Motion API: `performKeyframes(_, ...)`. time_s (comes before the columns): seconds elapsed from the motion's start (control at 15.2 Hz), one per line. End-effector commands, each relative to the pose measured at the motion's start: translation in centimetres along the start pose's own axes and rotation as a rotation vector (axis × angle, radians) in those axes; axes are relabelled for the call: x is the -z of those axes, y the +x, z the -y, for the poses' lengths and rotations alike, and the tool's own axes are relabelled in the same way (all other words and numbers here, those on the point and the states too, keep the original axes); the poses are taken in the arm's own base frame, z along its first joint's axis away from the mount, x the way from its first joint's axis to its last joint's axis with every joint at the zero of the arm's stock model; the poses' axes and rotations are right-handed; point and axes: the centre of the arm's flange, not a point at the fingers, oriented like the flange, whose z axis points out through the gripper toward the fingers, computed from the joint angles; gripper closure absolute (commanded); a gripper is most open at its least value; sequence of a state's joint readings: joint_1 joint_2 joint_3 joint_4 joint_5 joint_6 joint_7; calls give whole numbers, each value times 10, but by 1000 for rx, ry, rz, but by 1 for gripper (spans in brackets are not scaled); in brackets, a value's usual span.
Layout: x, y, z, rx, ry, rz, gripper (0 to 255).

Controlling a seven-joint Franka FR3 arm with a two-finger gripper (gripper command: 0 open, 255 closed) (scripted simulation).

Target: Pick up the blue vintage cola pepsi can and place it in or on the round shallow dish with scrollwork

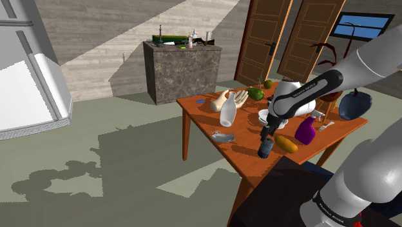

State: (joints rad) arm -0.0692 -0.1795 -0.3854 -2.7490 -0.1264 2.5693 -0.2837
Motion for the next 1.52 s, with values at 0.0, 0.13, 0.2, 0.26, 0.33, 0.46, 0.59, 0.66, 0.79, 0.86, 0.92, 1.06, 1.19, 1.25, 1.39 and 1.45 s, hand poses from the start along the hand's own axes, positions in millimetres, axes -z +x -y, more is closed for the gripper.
performKeyframes(0.0, -12, 0, -1, -1, -1, -1, 0)
performKeyframes(0.13, -22, 0, -1, -1, -1, -1, 0)
performKeyframes(0.2, -28, 0, -1, -1, -1, -1, 0)
performKeyframes(0.26, -31, 0, -1, -1, -1, -1, 0)
performKeyframes(0.33, -31, 0, -1, -1, -1, -1, 0)
performKeyframes(0.46, -31, 0, -1, -1, -1, -1, 0)
performKeyframes(0.59, -31, 0, -1, -1, -1, -1, 0)
performKeyframes(0.66, -31, 0, -1, -1, -1, -1, 0)
performKeyframes(0.79, -31, 0, -1, -1, -1, -1, 0)
performKeyframes(0.86, -31, 0, -1, -1, -1, -1, 255)
performKeyframes(0.92, -31, 0, -1, -1, -1, -1, 255)
performKeyframes(1.06, -30, 0, -1, -1, -1, -1, 255)
performKeyframes(1.19, -30, 0, -1, -1, -1, -1, 255)
performKeyframes(1.25, -30, 0, -1, -1, -1, -1, 255)
performKeyframes(1.39, -30, 0, -1, -1, -1, -1, 255)
performKeyframes(1.45, -31, 0, -1, -1, -1, -1, 255)
